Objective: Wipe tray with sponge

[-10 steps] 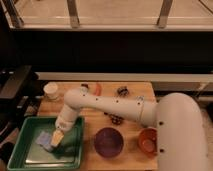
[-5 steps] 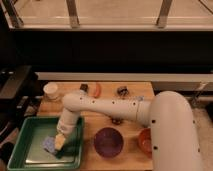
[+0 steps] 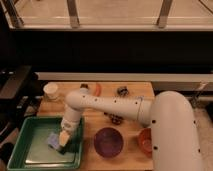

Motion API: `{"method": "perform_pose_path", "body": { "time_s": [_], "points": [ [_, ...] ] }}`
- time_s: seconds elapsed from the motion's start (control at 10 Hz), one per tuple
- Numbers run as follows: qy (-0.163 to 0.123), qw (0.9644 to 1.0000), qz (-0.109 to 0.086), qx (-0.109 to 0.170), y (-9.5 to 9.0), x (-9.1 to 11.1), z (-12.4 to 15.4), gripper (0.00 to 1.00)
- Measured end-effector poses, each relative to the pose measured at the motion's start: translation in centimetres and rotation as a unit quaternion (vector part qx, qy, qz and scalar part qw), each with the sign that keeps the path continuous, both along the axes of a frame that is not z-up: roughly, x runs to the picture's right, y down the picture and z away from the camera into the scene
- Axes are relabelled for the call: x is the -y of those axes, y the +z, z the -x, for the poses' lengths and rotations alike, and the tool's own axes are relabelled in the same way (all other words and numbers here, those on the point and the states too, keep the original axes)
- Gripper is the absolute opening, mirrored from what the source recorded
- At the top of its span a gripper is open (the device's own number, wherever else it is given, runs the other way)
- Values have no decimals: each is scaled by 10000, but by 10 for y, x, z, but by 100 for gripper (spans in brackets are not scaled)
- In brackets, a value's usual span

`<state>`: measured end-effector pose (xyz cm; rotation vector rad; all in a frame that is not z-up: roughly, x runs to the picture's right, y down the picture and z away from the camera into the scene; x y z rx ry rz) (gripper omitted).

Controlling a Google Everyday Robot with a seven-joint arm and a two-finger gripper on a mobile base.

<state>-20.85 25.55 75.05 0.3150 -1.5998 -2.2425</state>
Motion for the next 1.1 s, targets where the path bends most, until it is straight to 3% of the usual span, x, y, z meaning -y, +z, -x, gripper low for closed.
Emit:
{"method": "perform_pose_path", "body": {
  "time_s": [0.3,0.6,0.9,1.1],
  "points": [
    [-108,9995,-110,290,10,10,25,0],
    [-106,9982,-8,595,0,-4,50,0],
    [127,9985,244,464,-25,-36,40,0],
    [299,9987,381,155,-33,-45,9,0]
  ]
}}
